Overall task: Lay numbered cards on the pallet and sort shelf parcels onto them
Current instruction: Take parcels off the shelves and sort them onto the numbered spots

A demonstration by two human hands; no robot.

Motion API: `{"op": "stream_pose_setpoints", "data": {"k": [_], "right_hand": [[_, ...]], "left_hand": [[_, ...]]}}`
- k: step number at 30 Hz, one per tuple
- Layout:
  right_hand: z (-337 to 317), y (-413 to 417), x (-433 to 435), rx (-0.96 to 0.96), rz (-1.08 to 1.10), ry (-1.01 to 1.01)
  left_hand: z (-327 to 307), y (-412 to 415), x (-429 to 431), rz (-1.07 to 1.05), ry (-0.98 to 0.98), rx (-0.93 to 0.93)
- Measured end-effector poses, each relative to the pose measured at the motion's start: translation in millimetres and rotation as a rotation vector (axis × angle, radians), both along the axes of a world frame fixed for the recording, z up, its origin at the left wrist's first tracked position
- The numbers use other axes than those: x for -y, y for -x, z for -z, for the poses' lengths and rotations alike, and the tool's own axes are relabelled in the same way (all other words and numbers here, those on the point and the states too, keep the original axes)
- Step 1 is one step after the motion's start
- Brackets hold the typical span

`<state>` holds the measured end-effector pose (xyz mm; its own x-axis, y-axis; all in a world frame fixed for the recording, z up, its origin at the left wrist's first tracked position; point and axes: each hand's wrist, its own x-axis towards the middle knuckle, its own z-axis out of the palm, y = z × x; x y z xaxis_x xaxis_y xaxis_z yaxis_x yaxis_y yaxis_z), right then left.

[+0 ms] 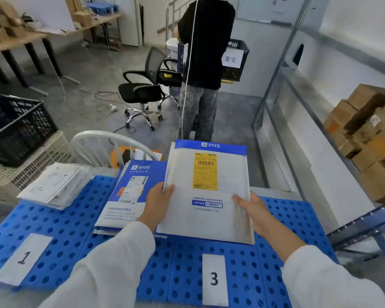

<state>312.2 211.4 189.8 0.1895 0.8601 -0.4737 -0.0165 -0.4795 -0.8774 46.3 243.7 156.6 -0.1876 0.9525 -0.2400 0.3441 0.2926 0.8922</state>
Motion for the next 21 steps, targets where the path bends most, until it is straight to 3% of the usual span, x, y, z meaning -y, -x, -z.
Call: {"op": "stream_pose_setpoints", "data": {"k": [4,11,21], "right_hand": [[10.3,45.1,-24.2,-0.026,-0.035,0.011],[39.0,124.1,-65.0,-0.012,-0.177,0.087],[75.3,187.8,-89.9,0.303,-0.374,0.181]], "left_hand": [[8.9,44.4,-17.3,-0.05,0.02,-0.106],[31.6,127.2,-40.1,-0.097,0.004,-0.078],[65.2,186.6,-51.2,-0.152,0.091,-0.13]]}}
